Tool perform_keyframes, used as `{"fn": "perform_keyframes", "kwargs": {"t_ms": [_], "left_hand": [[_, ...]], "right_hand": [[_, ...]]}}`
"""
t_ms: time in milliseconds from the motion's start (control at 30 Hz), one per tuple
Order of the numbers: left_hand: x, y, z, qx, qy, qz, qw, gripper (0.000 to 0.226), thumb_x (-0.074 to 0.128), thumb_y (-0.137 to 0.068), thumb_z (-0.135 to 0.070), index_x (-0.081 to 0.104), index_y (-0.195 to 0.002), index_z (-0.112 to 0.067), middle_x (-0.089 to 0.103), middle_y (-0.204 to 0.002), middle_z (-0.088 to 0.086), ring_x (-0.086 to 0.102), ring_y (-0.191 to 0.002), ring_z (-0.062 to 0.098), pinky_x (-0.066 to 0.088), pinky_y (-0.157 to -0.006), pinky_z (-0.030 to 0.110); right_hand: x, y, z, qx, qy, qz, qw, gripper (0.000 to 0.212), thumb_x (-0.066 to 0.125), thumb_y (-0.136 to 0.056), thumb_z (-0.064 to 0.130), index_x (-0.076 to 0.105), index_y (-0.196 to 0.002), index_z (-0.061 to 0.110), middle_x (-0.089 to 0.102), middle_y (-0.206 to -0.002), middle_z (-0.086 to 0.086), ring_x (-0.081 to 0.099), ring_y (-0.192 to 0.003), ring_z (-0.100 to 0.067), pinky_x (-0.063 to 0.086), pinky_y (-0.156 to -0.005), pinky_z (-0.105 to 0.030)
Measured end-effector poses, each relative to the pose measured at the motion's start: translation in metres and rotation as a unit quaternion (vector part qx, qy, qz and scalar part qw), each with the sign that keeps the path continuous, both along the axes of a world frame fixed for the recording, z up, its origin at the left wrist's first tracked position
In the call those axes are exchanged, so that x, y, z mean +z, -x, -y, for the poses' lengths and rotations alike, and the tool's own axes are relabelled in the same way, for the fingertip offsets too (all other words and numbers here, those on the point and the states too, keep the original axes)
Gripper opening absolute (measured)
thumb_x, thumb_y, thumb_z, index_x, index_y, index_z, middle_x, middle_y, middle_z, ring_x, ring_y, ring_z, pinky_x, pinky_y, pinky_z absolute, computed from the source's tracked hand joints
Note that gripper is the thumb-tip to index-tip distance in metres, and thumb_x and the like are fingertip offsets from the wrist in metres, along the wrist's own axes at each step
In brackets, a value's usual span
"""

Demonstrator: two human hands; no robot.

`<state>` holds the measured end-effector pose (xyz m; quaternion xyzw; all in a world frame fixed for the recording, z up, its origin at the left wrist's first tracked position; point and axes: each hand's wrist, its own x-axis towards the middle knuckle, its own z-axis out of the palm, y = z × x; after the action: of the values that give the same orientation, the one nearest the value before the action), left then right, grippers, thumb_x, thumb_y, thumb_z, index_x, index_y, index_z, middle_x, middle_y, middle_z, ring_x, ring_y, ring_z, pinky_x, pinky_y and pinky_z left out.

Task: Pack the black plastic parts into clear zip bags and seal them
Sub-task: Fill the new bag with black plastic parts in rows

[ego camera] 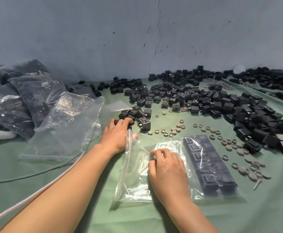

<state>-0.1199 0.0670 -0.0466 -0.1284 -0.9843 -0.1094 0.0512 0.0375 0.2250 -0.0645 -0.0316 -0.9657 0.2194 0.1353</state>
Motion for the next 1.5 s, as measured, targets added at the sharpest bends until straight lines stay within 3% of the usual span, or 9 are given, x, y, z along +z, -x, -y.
{"fn": "perform_keyframes", "kwargs": {"t_ms": [133, 300, 633, 767, 900, 1067, 1200, 1300, 1500], "left_hand": [[-0.004, -0.008, 0.003, 0.017, 0.027, -0.08, 0.996, 0.052, 0.044, -0.094, -0.057, 0.031, -0.139, -0.036, 0.052, -0.137, -0.006, 0.033, -0.13, 0.03, 0.038, -0.097, 0.045], [-0.004, -0.022, 0.013, 0.001, 0.069, -0.093, 0.993, 0.064, 0.041, -0.094, -0.058, 0.027, -0.151, -0.033, 0.049, -0.139, -0.003, 0.034, -0.123, 0.03, 0.037, -0.095, 0.041], [-0.001, -0.036, 0.016, 0.019, 0.034, 0.002, 0.999, 0.069, 0.042, -0.094, -0.064, 0.018, -0.153, -0.038, 0.035, -0.153, 0.002, 0.01, -0.149, 0.039, 0.013, -0.119, 0.055], [0.0, -0.042, 0.019, 0.013, 0.026, -0.013, 0.999, 0.064, 0.041, -0.093, -0.064, 0.024, -0.149, -0.039, 0.042, -0.147, -0.001, 0.03, -0.137, 0.035, 0.032, -0.11, 0.048], [-0.007, -0.057, 0.021, 0.024, 0.043, -0.053, 0.997, 0.063, 0.034, -0.093, -0.068, 0.029, -0.146, -0.035, 0.046, -0.143, -0.001, 0.037, -0.129, 0.035, 0.033, -0.104, 0.045], [-0.009, -0.084, 0.027, 0.022, 0.013, -0.05, 0.998, 0.085, 0.018, -0.074, -0.08, 0.032, -0.145, -0.037, 0.049, -0.139, -0.006, 0.035, -0.13, 0.031, 0.032, -0.105, 0.045], [-0.016, -0.1, 0.033, 0.033, -0.01, -0.073, 0.997, 0.078, 0.022, -0.082, -0.08, 0.031, -0.147, -0.038, 0.049, -0.14, -0.011, 0.036, -0.13, 0.025, 0.034, -0.107, 0.042], [-0.012, -0.101, 0.031, 0.052, -0.05, -0.095, 0.993, 0.067, 0.029, -0.087, -0.074, 0.03, -0.145, -0.04, 0.051, -0.138, -0.012, 0.038, -0.129, 0.023, 0.035, -0.105, 0.04], [-0.004, -0.108, 0.036, 0.107, -0.154, -0.138, 0.973, 0.074, 0.031, -0.074, -0.073, 0.043, -0.138, -0.039, 0.054, -0.13, -0.014, 0.04, -0.124, 0.019, 0.041, -0.099, 0.04]], "right_hand": [[0.002, 0.001, -0.002, 0.004, 0.003, -0.004, 1.0, 0.03, 0.035, -0.101, 0.031, 0.054, -0.124, 0.03, 0.052, -0.123, 0.013, 0.045, -0.111, -0.008, 0.034, -0.107, -0.028], [0.003, 0.0, -0.001, -0.002, 0.008, -0.014, 1.0, 0.029, 0.039, -0.1, 0.03, 0.057, -0.122, 0.029, 0.055, -0.121, 0.011, 0.048, -0.11, -0.012, 0.034, -0.105, -0.03], [0.002, -0.001, -0.001, -0.004, 0.001, -0.027, 1.0, 0.028, 0.039, -0.099, 0.028, 0.058, -0.119, 0.029, 0.057, -0.117, 0.011, 0.049, -0.108, -0.012, 0.034, -0.104, -0.03], [0.006, -0.005, 0.001, 0.001, -0.006, -0.035, 0.999, 0.033, 0.036, -0.1, 0.029, 0.054, -0.128, 0.031, 0.057, -0.124, 0.011, 0.049, -0.114, -0.011, 0.032, -0.108, -0.028], [0.01, -0.009, 0.005, -0.016, -0.033, -0.082, 0.996, 0.05, 0.053, -0.096, 0.022, 0.046, -0.145, 0.021, 0.058, -0.133, 0.0, 0.045, -0.134, -0.022, 0.026, -0.121, -0.042], [0.01, -0.014, 0.007, 0.026, -0.055, -0.232, 0.971, 0.048, 0.07, -0.081, 0.012, 0.06, -0.128, 0.013, 0.066, -0.105, -0.003, 0.059, -0.1, -0.022, 0.039, -0.097, -0.034], [0.009, -0.021, 0.008, 0.059, -0.023, -0.287, 0.956, 0.044, 0.048, -0.089, 0.02, 0.049, -0.133, 0.012, 0.06, -0.1, -0.002, 0.051, -0.09, -0.016, 0.042, -0.087, -0.03], [0.019, -0.022, 0.018, 0.062, 0.005, -0.259, 0.964, 0.046, 0.047, -0.087, 0.025, 0.047, -0.133, 0.018, 0.06, -0.1, 0.003, 0.054, -0.087, -0.012, 0.05, -0.081, -0.032], [0.043, -0.015, 0.056, 0.03, 0.127, -0.069, 0.989, 0.043, 0.025, -0.093, 0.06, 0.042, -0.125, 0.037, 0.047, -0.108, 0.017, 0.045, -0.106, -0.006, 0.032, -0.091, -0.027]]}}
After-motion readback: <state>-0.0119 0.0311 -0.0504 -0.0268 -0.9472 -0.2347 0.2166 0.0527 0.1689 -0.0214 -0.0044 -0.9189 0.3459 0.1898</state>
